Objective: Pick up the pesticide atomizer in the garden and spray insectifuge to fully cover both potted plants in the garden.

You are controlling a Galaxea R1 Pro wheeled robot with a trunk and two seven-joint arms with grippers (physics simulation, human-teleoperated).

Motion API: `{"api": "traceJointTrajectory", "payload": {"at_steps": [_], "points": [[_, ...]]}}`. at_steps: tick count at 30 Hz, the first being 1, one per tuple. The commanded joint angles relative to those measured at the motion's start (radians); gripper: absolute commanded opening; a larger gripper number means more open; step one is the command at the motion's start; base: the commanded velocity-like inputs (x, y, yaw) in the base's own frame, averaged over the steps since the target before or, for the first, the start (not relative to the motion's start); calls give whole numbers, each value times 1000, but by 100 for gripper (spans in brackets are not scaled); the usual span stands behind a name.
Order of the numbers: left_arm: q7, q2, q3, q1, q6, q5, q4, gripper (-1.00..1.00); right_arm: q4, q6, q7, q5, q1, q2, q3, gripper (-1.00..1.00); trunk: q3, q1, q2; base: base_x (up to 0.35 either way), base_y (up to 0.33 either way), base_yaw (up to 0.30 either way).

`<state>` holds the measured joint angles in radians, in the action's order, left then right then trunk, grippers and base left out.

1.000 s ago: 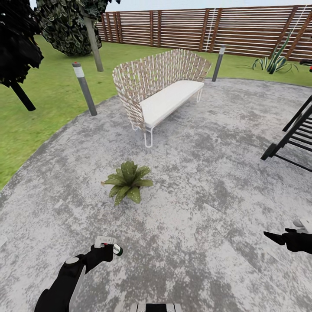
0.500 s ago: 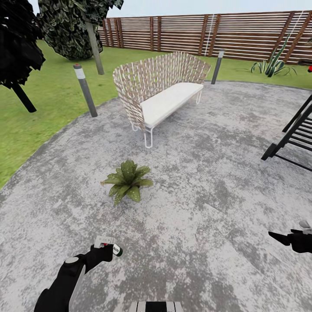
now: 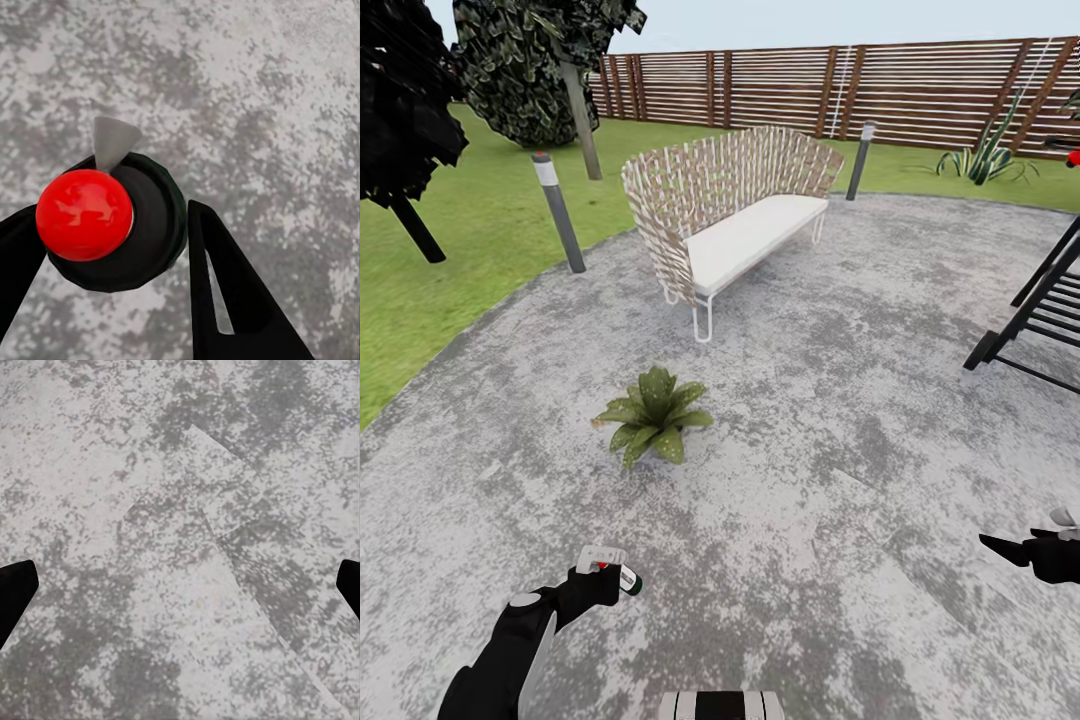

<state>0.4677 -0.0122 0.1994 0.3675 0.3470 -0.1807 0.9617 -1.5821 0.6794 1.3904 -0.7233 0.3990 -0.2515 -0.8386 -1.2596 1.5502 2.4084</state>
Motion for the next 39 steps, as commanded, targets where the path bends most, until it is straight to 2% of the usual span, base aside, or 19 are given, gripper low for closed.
{"api": "traceJointTrajectory", "payload": {"at_steps": [1,13,16,21,26,29,31,34,39], "points": [[9,-1,5,1,4,-9,2,-100,-1,9,9,-7,1,0,-1,100,-2,4,8,0,0,0],[9,4,15,1,4,-8,2,-100,-1,7,9,-7,1,0,-1,100,-22,50,92,0,0,0],[9,5,19,1,4,-9,2,-100,-1,6,9,-7,1,1,1,100,-29,51,92,0,0,0],[9,8,22,1,5,-9,2,-100,-1,5,9,-7,0,1,2,100,-21,51,92,0,0,0],[9,10,49,0,6,-10,7,-100,-1,5,9,-7,0,1,2,100,-14,51,92,0,0,0],[9,10,78,-14,6,-9,41,-100,-1,5,9,-7,0,0,0,100,-9,51,92,0,0,0],[9,9,91,-57,6,-9,122,-100,-1,5,9,-7,0,1,0,100,-6,51,92,0,0,0],[9,4,96,-94,14,-10,193,-100,-1,4,8,-7,0,1,1,100,-2,51,92,-56,0,0],[10,2,96,-111,69,-10,224,-100,0,3,7,-7,0,1,2,100,6,51,92,-219,0,0]]}}
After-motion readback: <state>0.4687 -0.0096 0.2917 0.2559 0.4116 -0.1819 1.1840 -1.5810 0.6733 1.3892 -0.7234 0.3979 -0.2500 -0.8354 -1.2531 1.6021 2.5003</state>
